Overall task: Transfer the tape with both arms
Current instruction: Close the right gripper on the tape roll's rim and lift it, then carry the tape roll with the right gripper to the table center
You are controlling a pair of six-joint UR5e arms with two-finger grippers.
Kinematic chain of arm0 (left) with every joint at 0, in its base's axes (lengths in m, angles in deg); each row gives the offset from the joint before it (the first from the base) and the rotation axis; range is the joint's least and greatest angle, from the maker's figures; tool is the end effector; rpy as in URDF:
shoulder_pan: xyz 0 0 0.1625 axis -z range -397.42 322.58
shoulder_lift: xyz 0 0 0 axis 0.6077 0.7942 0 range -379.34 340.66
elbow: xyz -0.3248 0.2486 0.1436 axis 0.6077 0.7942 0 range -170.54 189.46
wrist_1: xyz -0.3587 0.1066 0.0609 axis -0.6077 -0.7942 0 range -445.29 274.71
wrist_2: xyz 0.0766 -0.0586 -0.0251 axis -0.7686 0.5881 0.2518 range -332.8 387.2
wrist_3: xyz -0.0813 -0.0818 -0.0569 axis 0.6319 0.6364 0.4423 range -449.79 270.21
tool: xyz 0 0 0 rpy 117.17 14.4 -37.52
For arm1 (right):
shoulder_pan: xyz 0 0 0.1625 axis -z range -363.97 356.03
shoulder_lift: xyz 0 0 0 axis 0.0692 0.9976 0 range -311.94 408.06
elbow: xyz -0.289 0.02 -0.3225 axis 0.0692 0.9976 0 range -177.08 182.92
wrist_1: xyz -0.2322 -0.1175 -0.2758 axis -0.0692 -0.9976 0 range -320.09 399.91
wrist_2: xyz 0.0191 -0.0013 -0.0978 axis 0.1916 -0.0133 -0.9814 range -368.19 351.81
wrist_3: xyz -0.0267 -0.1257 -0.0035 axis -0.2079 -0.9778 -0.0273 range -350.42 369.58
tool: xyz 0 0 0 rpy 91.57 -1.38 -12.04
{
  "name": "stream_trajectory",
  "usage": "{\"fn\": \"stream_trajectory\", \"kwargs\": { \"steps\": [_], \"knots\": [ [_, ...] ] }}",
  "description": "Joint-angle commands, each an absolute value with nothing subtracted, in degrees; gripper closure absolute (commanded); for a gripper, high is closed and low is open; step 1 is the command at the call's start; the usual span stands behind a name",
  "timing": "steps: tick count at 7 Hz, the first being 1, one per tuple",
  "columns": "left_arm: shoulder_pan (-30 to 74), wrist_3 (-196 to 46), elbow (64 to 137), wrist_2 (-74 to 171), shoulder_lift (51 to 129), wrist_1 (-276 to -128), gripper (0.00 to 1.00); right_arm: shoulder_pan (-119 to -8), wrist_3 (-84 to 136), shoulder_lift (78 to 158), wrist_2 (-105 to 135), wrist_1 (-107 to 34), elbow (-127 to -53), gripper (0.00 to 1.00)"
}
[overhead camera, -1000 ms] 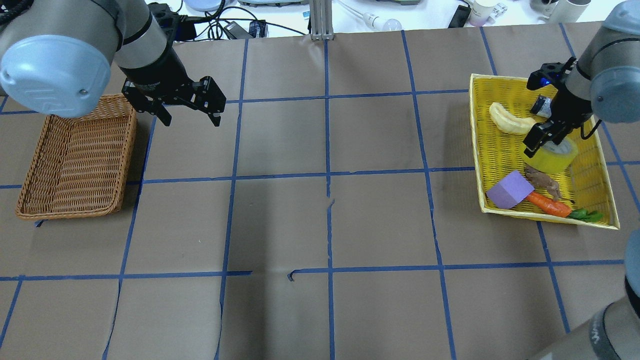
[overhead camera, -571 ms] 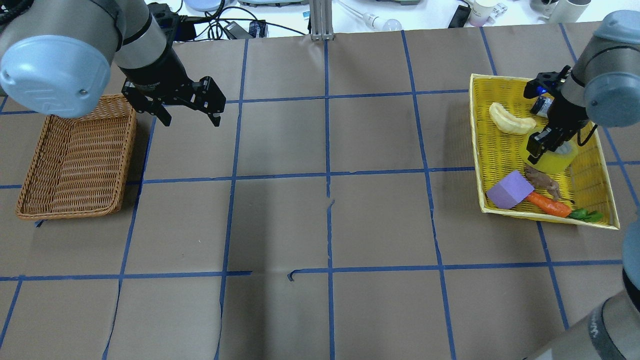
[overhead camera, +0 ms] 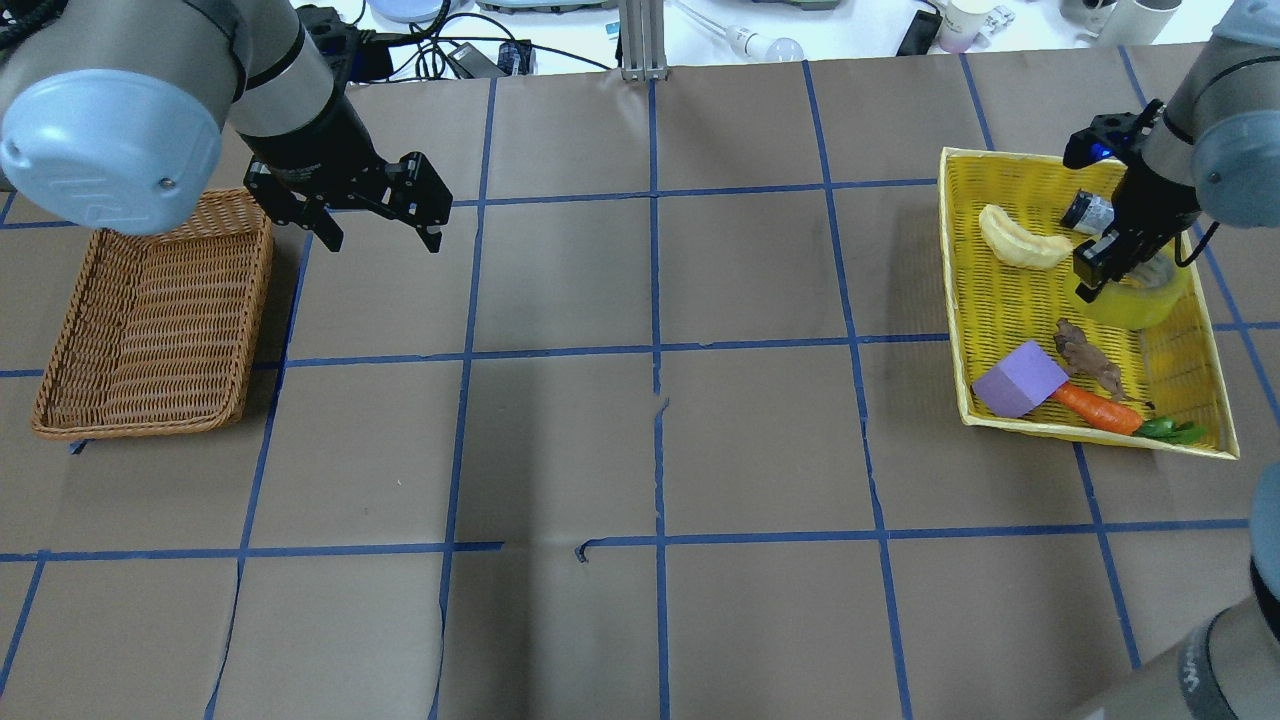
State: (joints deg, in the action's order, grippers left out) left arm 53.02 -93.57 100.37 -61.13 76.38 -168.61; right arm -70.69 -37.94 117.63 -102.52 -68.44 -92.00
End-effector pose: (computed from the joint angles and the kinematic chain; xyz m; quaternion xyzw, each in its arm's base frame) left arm -0.1408 -0.4944 0.4244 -0.0368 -0.9992 0.0009 0.0146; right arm -0.1060 -0.5591 0.2774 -0.2117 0.9747 0.0716 0.0046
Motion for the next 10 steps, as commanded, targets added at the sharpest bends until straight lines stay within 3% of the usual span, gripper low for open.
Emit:
{"fn": "stream_trajectory", "kwargs": {
  "steps": [1,5,7,10],
  "knots": [
    [52.93,-93.57,100.34,-61.13,76.37,-168.61,0.00,-73.90,-35.53,121.26,-101.71,-66.53,-88.15,1.00],
    [52.93,-93.57,100.34,-61.13,76.37,-168.61,0.00,-96.64,-5.29,122.52,-96.96,-73.25,-88.05,1.00],
    [52.84,-93.57,100.34,-61.13,76.37,-168.61,0.00,-107.97,5.38,116.04,-97.13,-80.64,-88.05,1.00],
    [52.84,-93.57,100.34,-61.31,76.37,-168.61,0.00,-116.00,13.24,108.30,-95.73,-86.89,-88.05,1.00]
  ]
}}
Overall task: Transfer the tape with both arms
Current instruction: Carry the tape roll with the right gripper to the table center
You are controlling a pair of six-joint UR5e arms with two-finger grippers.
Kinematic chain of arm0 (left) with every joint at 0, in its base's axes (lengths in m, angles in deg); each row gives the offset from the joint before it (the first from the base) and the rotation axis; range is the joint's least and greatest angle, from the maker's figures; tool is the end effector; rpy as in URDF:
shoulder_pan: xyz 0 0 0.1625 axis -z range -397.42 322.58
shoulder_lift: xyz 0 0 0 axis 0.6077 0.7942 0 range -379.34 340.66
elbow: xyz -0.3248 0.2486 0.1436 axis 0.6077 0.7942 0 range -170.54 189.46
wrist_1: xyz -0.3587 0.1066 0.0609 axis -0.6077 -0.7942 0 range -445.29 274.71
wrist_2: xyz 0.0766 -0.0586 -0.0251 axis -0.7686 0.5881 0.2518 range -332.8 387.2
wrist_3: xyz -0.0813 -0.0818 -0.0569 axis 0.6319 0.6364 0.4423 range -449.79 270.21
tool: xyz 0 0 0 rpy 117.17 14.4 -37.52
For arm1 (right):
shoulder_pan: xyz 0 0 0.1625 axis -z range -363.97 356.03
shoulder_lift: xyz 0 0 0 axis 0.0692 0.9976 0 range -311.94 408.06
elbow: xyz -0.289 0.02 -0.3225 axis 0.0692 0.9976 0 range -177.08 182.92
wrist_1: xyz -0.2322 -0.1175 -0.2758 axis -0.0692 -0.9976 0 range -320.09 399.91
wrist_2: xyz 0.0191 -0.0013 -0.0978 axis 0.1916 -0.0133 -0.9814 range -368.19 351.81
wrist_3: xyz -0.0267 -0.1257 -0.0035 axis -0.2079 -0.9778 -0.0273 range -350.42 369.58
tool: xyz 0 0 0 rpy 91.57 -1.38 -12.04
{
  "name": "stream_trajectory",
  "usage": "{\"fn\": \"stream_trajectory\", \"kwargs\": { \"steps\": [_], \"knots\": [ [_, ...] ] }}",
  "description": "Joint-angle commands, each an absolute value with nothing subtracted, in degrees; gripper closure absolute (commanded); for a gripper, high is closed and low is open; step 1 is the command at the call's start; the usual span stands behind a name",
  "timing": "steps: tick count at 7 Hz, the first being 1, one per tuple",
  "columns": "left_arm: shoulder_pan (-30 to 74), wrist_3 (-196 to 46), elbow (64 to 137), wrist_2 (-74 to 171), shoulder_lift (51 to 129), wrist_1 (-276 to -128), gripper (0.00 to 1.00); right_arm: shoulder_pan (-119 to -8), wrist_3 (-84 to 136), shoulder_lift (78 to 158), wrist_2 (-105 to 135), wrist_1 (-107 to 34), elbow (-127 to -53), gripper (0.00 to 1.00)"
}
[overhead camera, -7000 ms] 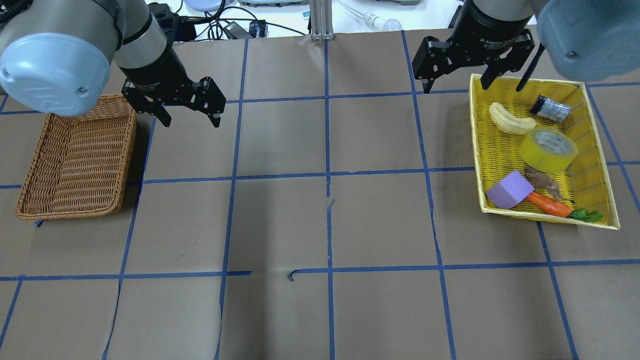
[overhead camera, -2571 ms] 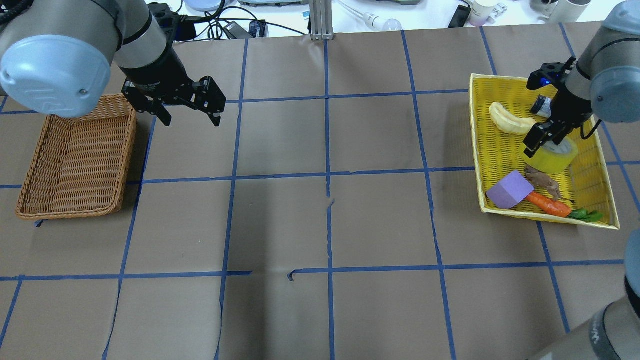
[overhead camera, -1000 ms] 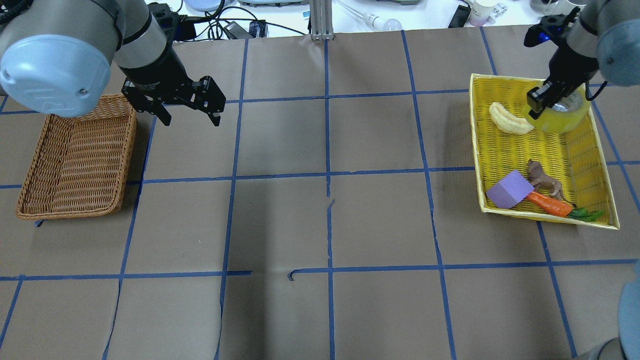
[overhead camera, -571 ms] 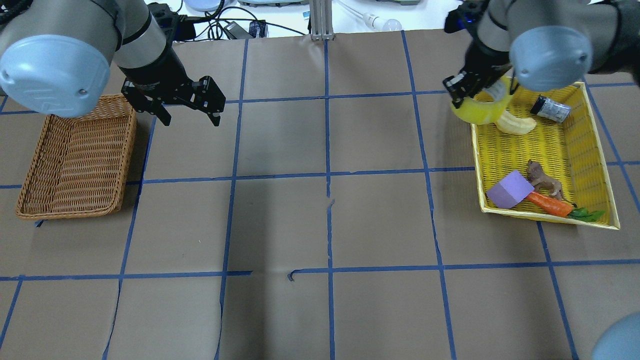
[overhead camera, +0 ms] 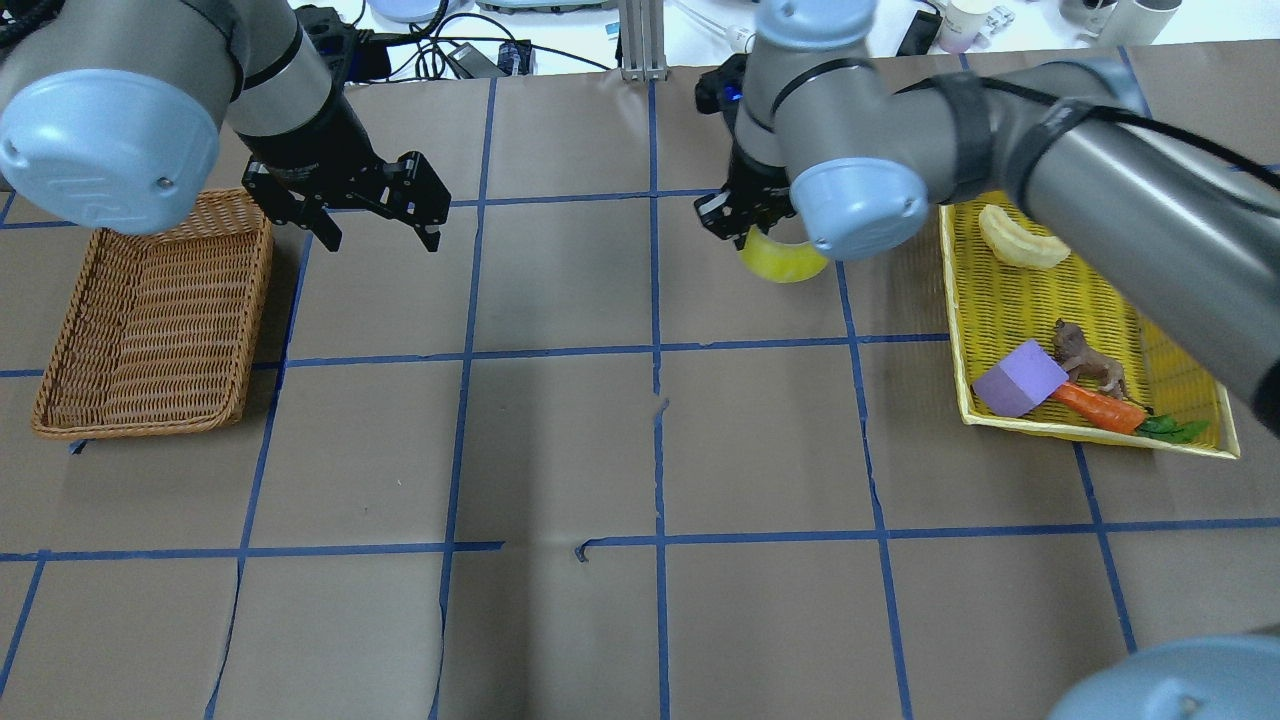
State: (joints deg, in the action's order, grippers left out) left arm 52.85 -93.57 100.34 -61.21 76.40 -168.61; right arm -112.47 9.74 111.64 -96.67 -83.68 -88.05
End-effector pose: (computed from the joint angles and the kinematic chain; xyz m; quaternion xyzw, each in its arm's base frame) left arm -0.1391 -0.4950 0.4245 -0.0353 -0.9993 0.0010 0.0139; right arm 0.3267 -0.5456 0.2704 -0.1599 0.9856 -0.0512 0.0218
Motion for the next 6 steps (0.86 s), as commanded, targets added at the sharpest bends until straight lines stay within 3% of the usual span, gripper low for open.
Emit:
{"fn": "stream_trajectory", "kwargs": {
  "steps": [1,3,4,6],
  "knots": [
    [52.84,-93.57,100.34,-61.31,76.46,-168.61,0.00,-117.77,13.53,106.70,-96.07,-87.18,-88.05,1.00],
    [52.84,-93.57,100.43,-61.13,76.46,-168.53,0.00,-117.87,13.62,105.55,-95.82,-88.15,-88.40,0.99],
    [52.84,-93.66,100.43,-61.13,76.46,-168.53,0.00,-117.96,13.62,104.94,-95.12,-88.06,-88.40,0.92],
    [52.75,-93.66,100.43,-61.13,76.46,-168.53,0.00,-117.96,14.06,105.28,-95.37,-87.45,-88.06,0.00]
  ]
}}
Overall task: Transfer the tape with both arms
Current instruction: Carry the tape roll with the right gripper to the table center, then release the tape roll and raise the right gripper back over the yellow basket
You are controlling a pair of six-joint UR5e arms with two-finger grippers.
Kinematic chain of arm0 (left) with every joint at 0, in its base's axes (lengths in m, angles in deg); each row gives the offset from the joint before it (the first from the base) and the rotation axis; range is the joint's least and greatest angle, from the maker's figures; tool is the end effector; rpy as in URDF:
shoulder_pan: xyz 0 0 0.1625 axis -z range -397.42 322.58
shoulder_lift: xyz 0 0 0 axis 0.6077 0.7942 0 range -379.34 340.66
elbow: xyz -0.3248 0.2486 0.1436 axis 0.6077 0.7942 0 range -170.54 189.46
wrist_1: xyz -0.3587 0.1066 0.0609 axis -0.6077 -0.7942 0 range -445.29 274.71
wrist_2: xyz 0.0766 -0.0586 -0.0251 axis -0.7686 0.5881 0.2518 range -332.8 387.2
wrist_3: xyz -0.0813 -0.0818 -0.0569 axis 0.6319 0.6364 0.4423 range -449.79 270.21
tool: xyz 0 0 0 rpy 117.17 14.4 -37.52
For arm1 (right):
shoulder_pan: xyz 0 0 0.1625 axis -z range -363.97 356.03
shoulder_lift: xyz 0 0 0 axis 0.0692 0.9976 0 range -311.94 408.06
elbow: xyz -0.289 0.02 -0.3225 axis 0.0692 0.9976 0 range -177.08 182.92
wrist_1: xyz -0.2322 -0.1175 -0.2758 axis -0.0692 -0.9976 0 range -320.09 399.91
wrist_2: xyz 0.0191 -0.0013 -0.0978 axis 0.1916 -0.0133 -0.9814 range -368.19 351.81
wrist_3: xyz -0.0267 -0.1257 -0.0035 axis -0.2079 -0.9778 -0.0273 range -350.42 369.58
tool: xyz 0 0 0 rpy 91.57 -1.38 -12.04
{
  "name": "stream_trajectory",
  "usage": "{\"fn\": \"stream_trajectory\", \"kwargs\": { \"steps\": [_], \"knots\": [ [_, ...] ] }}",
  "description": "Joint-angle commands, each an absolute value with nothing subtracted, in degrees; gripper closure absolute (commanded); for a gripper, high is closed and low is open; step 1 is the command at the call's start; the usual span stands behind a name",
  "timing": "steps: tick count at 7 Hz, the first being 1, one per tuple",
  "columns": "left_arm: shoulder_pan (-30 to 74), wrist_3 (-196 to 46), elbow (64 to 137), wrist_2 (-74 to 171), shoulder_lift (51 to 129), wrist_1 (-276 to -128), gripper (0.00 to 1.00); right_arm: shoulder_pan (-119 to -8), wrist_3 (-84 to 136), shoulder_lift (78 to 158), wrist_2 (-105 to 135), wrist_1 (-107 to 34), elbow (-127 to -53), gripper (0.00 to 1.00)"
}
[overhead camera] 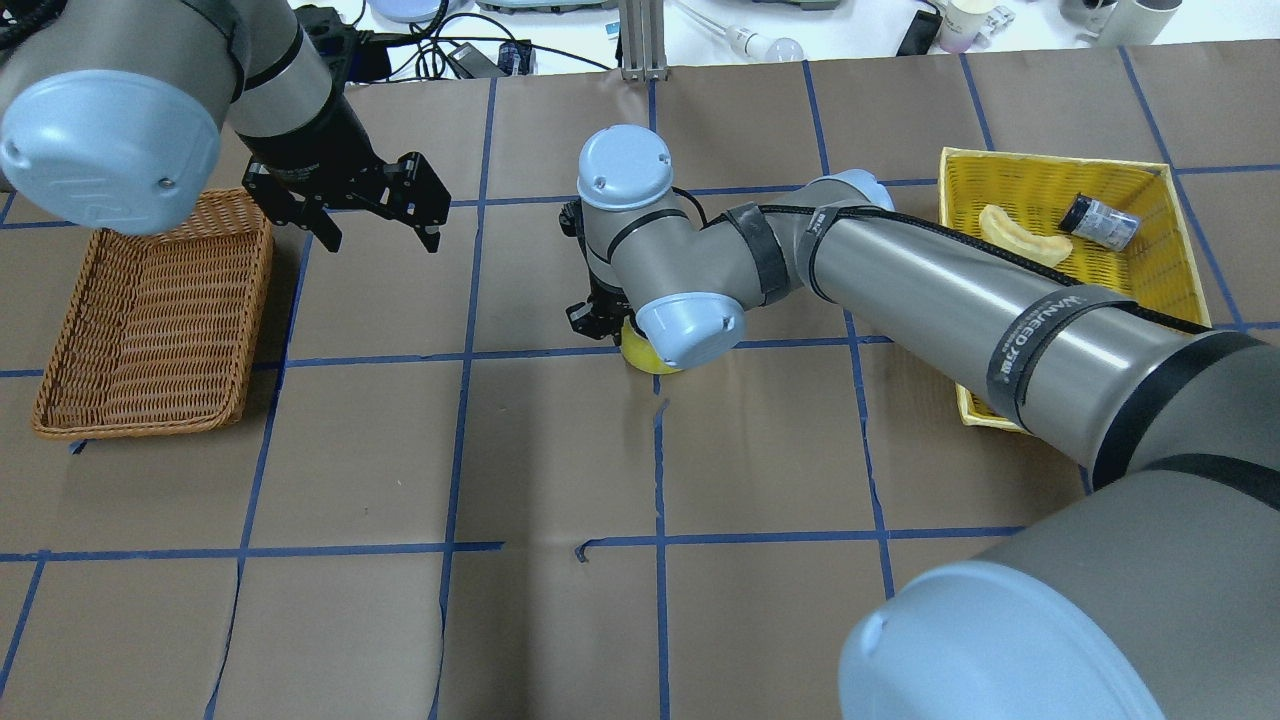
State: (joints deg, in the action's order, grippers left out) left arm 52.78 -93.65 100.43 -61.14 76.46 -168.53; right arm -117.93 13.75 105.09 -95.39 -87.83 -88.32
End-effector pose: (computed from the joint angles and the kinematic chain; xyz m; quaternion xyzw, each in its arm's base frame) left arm -0.1387 -0.4954 0.4234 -0.0354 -0.9993 0.0004 0.0145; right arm 0.3862 -0.5253 0.2045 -0.1725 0.9842 -0.0239 0.0311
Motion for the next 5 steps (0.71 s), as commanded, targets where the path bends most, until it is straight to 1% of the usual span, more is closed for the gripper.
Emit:
{"fn": "stream_trajectory", "kwargs": {
  "steps": [1,3,5],
  "knots": [
    [52.75,-93.66,100.43,-61.13,76.46,-168.53,0.00,-117.79,13.62,107.02,-95.55,-87.18,-86.92,0.00],
    [51.18,-94.89,100.43,-60.78,76.55,-168.61,0.00,-114.73,13.18,114.99,-96.07,-77.92,-84.19,0.00],
    [50.91,-94.89,100.52,-61.04,76.55,-168.70,0.00,-106.57,12.04,125.53,-95.90,-64.75,-84.36,0.00]
  ]
}}
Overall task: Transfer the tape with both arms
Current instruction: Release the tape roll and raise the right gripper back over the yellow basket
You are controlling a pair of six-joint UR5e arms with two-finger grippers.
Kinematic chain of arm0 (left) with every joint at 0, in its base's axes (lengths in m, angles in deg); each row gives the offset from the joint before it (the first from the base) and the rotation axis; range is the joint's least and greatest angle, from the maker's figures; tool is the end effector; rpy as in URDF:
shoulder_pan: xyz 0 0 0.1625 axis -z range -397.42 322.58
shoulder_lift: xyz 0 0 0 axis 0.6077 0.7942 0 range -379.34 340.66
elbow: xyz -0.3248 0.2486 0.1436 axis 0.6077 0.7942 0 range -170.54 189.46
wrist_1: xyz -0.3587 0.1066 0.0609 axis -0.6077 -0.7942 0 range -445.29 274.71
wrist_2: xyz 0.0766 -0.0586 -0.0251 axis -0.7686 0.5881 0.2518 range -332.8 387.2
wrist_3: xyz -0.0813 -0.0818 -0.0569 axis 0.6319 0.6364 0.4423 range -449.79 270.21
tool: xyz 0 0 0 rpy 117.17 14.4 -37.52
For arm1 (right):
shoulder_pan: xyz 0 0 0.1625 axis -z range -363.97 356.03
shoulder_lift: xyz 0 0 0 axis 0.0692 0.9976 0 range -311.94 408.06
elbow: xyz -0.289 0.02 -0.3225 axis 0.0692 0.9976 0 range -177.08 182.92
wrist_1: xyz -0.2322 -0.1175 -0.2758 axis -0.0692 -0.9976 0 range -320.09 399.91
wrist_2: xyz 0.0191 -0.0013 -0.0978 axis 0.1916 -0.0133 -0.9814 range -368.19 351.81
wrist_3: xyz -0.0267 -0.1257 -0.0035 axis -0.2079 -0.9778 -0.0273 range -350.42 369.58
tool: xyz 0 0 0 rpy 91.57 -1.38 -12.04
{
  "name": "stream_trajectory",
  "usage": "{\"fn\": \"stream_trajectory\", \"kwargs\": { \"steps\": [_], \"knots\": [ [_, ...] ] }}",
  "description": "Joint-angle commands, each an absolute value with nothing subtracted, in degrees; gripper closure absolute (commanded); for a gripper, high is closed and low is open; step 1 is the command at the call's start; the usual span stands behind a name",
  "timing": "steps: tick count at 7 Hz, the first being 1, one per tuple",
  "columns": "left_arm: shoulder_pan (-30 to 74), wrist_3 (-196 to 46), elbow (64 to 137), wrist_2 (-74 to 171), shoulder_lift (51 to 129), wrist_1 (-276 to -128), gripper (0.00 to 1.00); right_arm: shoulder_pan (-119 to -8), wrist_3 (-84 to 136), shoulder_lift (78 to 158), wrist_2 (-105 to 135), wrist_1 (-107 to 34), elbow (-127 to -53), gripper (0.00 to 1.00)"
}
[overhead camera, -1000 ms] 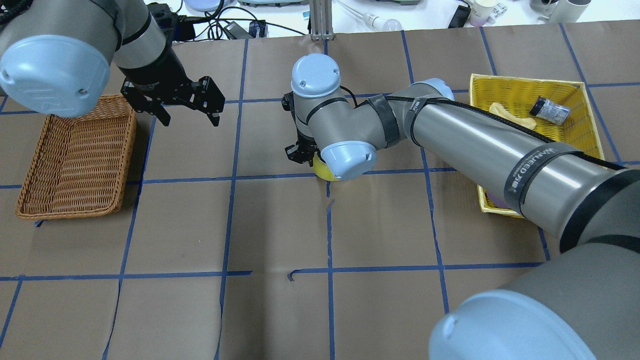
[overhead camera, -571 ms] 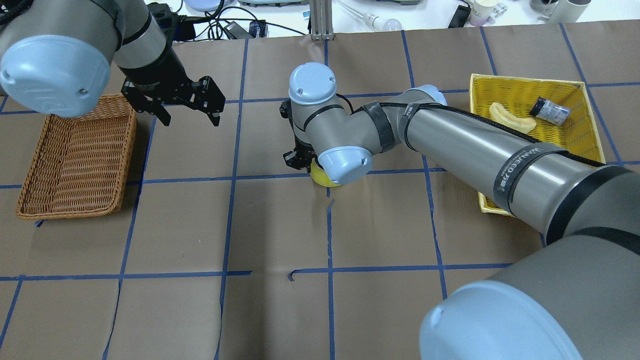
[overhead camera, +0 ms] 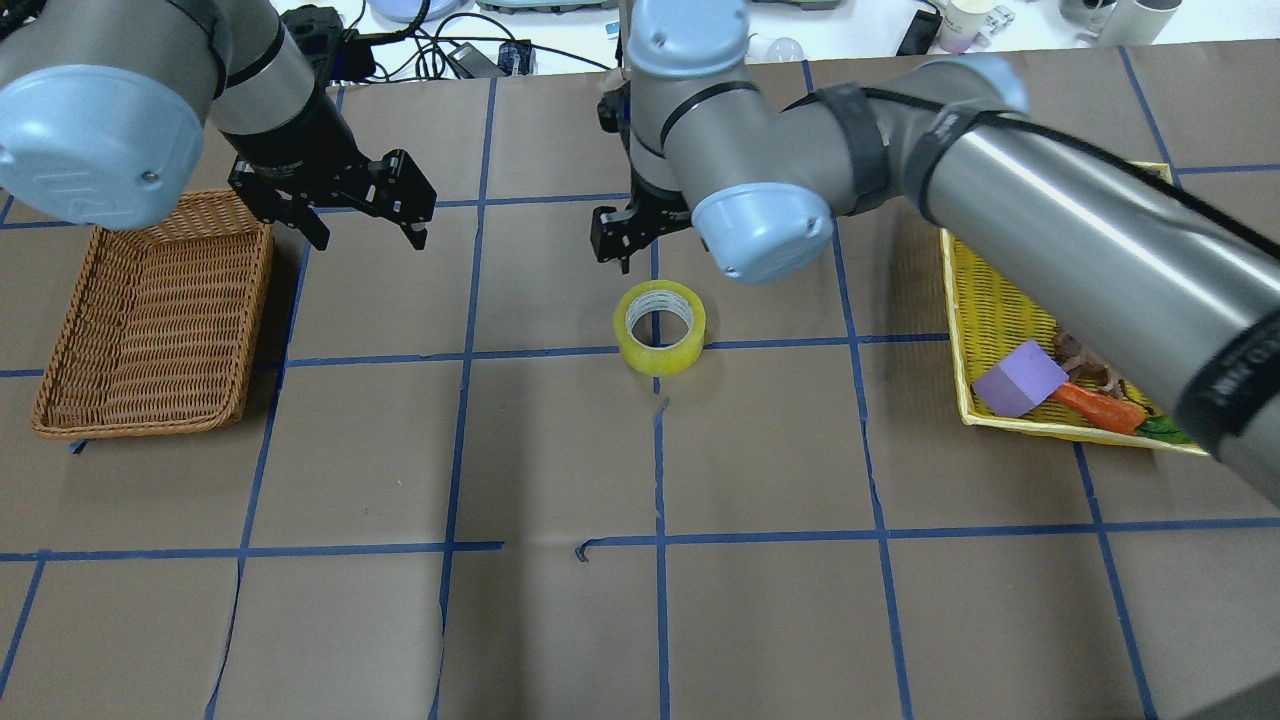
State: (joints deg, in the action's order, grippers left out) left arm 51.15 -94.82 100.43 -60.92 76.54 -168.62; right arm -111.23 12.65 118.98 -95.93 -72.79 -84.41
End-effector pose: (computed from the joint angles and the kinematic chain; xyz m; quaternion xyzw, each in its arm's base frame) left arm -0.1250 -0.4993 0.4225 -0.0314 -0.9994 -0.0006 0.0165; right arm 0.3088 -0.5275 0.3551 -0.1244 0.9905 -0.0505 0.0290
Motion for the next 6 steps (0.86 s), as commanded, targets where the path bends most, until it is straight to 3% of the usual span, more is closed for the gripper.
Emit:
{"fn": "stream_trajectory", "kwargs": {
  "steps": [1,3,6],
  "knots": [
    [51.17,-94.80,100.52,-61.04,76.55,-168.70,0.00,-104.01,12.04,129.41,-96.25,-58.85,-84.53,0.00],
    [51.26,-94.89,100.78,-61.04,76.55,-168.70,0.00,-96.73,10.21,134.87,-96.69,-53.36,-84.62,0.00],
    [52.83,-93.23,100.52,-60.70,77.85,-168.44,0.00,-95.55,9.93,136.48,-97.13,-52.73,-84.01,0.00]
  ]
}}
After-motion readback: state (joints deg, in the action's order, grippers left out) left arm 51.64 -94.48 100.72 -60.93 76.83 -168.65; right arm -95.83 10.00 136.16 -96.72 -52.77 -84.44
